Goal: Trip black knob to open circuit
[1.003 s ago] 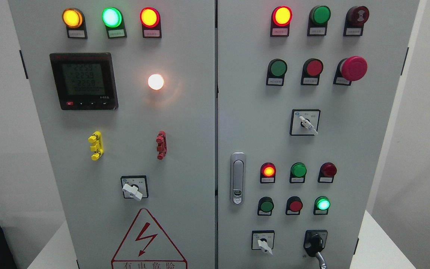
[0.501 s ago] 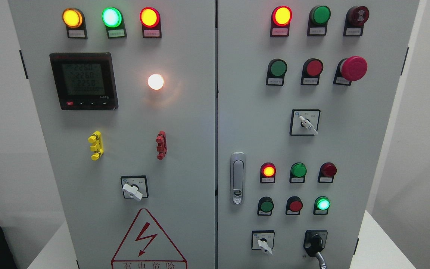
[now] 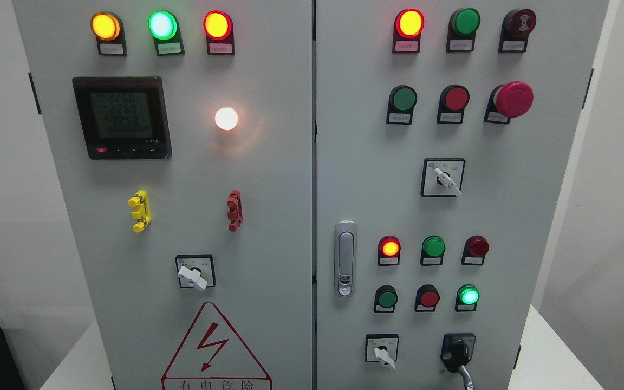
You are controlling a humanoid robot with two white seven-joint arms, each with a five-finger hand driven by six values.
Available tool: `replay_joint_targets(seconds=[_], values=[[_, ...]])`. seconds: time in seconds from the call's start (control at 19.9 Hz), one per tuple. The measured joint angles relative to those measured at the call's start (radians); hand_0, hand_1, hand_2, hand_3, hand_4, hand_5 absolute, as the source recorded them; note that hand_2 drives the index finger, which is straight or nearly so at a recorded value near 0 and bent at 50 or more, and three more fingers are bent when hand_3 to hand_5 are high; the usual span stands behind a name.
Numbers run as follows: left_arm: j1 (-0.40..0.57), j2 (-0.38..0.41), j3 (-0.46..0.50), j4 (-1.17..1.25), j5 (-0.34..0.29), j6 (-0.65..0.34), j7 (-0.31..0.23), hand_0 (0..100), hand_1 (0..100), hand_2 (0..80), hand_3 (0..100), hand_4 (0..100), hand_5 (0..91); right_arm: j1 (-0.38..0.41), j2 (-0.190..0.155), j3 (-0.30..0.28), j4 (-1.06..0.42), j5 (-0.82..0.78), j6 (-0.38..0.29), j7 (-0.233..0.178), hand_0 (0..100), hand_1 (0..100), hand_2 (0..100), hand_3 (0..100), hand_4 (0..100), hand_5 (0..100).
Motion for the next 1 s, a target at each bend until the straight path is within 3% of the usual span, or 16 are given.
replay_joint_targets(seconds=[0.2,1.0], values=[[0.000,0.000,0.000,0.000,0.000,0.000,0.000,12,39,0.0,0,0,0.0,0.000,-0.020,-0.004,0.000,0.000,0.000,-0.001,81,87,0,100,96,86],[0.000,0.000,0.000,0.000,0.000,0.000,0.000,12,39,0.0,0,0,0.0,-0.003,-0.035,-0.030,0.012,-0.026,-0.011,0.006,81,88,0,100,95,86]])
